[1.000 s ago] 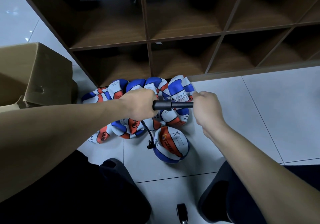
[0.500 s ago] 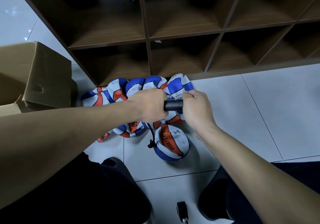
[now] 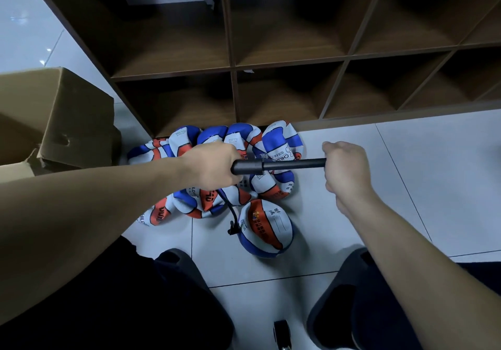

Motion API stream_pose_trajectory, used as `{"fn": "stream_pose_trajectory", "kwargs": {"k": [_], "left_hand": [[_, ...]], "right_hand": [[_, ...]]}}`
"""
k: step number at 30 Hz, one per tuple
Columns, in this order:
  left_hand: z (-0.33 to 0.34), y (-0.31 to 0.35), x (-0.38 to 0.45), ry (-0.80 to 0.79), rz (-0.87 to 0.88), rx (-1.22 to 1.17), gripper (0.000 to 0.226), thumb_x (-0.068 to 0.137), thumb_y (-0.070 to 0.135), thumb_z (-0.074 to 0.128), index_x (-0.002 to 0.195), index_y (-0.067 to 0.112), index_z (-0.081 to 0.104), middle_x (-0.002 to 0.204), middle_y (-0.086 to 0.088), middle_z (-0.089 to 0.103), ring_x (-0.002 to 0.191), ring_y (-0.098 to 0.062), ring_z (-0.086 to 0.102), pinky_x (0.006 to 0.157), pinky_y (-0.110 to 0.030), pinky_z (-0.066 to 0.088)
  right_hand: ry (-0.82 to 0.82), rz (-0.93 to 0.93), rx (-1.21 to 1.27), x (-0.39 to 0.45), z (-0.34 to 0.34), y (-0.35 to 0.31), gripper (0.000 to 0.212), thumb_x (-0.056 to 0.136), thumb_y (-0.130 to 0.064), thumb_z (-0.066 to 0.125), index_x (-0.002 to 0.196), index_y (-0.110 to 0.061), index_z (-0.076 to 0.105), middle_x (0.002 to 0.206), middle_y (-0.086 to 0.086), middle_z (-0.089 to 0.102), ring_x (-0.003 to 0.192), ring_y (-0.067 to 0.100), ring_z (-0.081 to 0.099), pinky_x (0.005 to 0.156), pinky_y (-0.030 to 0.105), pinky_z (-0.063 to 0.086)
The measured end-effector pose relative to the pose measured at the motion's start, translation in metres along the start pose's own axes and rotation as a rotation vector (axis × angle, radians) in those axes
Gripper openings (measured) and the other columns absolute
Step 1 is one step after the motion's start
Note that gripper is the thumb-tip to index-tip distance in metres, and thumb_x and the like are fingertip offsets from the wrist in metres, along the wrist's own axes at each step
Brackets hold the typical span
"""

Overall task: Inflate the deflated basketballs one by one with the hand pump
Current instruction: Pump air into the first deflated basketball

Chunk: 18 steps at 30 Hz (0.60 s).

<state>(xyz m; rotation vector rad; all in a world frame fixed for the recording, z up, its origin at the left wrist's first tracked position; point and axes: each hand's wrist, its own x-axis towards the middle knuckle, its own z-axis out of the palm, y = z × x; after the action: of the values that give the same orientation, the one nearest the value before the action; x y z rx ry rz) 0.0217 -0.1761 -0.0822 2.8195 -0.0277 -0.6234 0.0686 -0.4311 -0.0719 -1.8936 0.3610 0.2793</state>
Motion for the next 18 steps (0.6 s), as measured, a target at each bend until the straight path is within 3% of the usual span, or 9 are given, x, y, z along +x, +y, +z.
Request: {"fn": "stream_pose_trajectory", "kwargs": {"k": [7, 18], "left_hand": [[-0.002, 0.018, -0.004, 0.023, 0.016, 0.079, 0.027, 0.096, 0.034, 0.065, 0.07, 0.027, 0.058, 0.06, 0.005, 0.055, 0.054, -0.016, 0.051, 0.051, -0.029, 0.04], [-0.01, 0.04, -0.006, 0.054, 0.048, 0.1, 0.021, 0.093, 0.034, 0.066, 0.075, 0.026, 0.061, 0.064, 0.001, 0.061, 0.057, -0.02, 0.059, 0.052, -0.03, 0.045]], "right_hand": [[0.007, -0.087, -0.055, -0.018, 0.016, 0.005, 0.045, 0.099, -0.013, 0.051, 0.062, -0.02, 0.027, 0.041, -0.012, 0.029, 0.06, 0.022, 0.025, 0.057, 0.036, 0.019], [0.009, -0.203, -0.055, -0.032, 0.035, 0.009, 0.041, 0.106, -0.023, 0.051, 0.067, -0.017, 0.039, 0.051, -0.01, 0.038, 0.05, 0.012, 0.034, 0.05, 0.03, 0.031]]}}
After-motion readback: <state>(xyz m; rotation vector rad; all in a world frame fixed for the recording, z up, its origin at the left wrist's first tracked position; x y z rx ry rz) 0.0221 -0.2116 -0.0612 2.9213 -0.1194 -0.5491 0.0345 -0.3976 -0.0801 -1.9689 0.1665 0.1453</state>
